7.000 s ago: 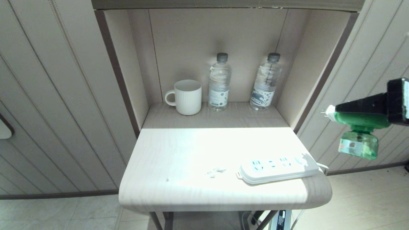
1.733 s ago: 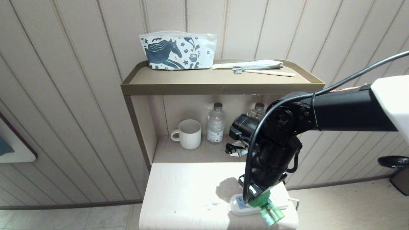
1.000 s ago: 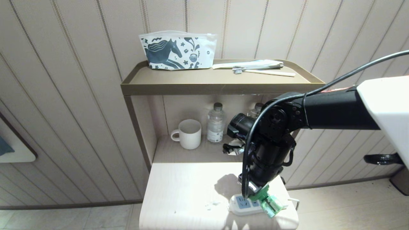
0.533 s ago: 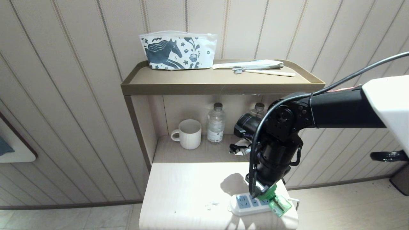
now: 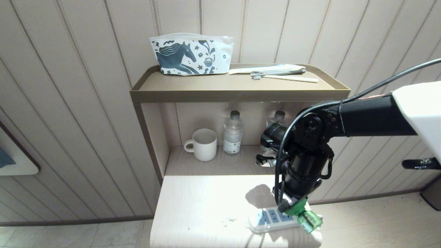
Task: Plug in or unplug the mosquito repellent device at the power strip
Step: Insert the plug into the socket
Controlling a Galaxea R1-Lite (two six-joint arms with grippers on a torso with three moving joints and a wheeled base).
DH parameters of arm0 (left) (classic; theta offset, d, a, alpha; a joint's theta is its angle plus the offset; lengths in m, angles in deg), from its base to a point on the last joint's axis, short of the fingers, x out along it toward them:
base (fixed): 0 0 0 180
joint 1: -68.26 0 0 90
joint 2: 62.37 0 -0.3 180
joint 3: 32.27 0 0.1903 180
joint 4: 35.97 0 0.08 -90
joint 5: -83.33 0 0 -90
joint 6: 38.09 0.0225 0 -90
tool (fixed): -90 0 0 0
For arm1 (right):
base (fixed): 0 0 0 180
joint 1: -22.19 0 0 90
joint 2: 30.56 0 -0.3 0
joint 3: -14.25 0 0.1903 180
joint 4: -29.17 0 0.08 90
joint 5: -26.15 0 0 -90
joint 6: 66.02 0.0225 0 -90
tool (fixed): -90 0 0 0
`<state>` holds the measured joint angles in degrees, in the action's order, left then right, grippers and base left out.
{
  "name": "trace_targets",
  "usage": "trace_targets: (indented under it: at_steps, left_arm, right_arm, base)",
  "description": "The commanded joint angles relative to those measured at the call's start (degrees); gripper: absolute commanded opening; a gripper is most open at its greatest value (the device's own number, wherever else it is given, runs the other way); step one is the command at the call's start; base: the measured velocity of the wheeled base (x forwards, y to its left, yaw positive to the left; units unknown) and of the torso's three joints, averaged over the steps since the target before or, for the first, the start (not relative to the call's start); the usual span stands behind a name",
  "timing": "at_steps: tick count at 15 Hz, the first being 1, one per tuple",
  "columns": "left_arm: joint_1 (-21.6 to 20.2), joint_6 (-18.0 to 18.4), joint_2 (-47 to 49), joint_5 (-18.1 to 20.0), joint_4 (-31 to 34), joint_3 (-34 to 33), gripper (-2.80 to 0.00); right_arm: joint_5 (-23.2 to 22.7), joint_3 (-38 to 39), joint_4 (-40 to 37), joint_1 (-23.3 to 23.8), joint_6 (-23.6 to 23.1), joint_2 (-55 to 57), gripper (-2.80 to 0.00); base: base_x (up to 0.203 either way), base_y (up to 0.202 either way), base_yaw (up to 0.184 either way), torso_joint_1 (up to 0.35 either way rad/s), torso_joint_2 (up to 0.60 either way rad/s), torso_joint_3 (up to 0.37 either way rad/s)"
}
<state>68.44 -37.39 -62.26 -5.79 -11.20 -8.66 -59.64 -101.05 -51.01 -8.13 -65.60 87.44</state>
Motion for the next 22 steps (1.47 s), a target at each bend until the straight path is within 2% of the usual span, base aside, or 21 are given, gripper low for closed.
trace_targets:
  at_steps: [1,22]
  left_arm:
    - [0.0,0.0,0.0,0.0,0.0,0.0,-2.80]
    - [0.0,0.0,0.0,0.0,0.0,0.0,-2.80]
  right_arm:
    - [0.2,0.1,-0.3,0.4,0.0,0.2,-2.80]
    - [0.5,-0.3,2.0,0.9,0.0,1.9,-2.80]
  base:
    - [0.000,0.000,0.000,0.000,0.00,0.000]
    - [0.000,0.000,0.000,0.000,0.00,0.000]
